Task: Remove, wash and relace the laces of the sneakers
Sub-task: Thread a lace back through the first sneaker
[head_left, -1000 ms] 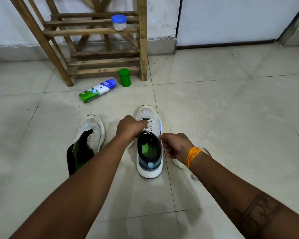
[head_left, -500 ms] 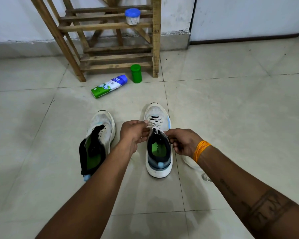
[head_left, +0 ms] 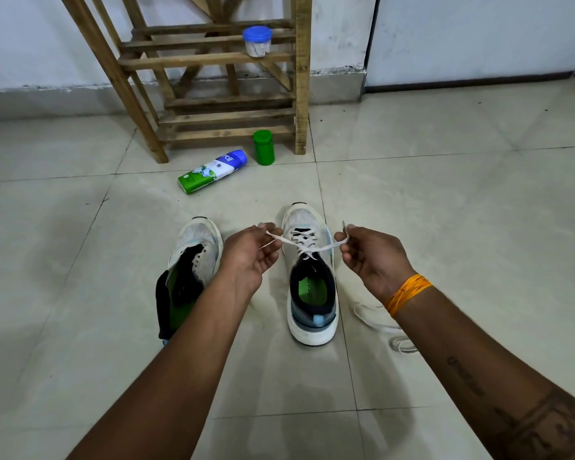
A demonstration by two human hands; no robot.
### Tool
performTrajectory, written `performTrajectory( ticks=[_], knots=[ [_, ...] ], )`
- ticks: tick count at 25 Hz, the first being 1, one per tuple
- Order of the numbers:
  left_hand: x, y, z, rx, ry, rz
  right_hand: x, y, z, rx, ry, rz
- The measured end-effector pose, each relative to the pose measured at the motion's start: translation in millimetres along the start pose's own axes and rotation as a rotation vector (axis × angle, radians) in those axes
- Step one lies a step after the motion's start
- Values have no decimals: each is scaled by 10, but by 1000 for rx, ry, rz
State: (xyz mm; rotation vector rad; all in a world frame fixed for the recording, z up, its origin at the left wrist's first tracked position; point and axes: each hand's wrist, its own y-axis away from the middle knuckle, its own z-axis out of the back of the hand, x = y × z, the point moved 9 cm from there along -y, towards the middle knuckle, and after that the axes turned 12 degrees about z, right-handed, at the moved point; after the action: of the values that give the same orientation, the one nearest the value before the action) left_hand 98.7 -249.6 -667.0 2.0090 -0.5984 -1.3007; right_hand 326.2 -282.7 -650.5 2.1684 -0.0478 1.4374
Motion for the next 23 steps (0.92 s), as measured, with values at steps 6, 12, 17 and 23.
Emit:
performTrajectory(
  ticks=[6,12,17,23],
  knots=[
    [-403,300,-100,-105,-656,-230,443,68,-273,314,631,370],
    [-484,732,-547,-534,-1784,-664,706,371,-643,412,1310,1050],
    [-414,689,-534,-432,-1884,-509,820,568,-665,412,1336,1271],
    [-456,552,-438,-201,-1104,-325,850,532,-677,454,1332,1173]
  ],
)
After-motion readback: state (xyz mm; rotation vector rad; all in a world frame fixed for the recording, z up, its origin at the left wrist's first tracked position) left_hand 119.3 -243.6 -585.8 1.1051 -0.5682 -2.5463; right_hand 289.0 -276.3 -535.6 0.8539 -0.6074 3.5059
